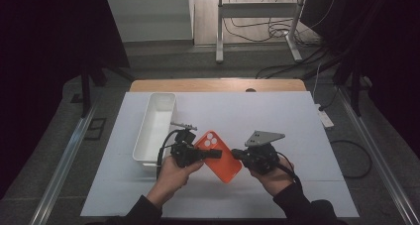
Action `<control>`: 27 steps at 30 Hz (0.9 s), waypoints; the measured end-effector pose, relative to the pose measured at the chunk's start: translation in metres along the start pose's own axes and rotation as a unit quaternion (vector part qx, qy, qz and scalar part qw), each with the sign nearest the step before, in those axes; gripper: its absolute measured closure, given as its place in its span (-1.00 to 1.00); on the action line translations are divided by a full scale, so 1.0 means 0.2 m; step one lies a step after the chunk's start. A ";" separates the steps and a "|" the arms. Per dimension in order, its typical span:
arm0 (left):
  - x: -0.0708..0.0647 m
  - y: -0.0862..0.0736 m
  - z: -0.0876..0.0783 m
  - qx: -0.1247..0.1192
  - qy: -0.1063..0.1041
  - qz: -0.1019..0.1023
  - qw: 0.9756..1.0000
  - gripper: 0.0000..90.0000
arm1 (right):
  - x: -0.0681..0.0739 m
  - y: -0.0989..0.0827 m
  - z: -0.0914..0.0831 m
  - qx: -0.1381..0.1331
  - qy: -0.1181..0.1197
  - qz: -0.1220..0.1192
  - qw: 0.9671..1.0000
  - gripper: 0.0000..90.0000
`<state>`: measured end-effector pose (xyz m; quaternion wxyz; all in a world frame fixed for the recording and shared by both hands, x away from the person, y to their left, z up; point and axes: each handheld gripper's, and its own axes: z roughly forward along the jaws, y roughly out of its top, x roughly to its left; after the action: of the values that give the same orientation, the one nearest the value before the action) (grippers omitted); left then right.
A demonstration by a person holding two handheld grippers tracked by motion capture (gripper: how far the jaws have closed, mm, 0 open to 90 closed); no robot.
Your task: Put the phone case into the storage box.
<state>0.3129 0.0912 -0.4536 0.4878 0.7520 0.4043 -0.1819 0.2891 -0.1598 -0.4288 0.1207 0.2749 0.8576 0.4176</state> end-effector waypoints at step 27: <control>0.01 0.00 -0.07 0.016 0.031 0.044 0.998 0.88 | -0.11 -0.04 0.02 0.023 0.026 0.052 0.998 -0.92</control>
<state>0.3113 0.1033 -0.4488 0.4709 0.7817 0.3830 -0.1435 0.3055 -0.1739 -0.4388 0.0703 0.3110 0.8541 0.4108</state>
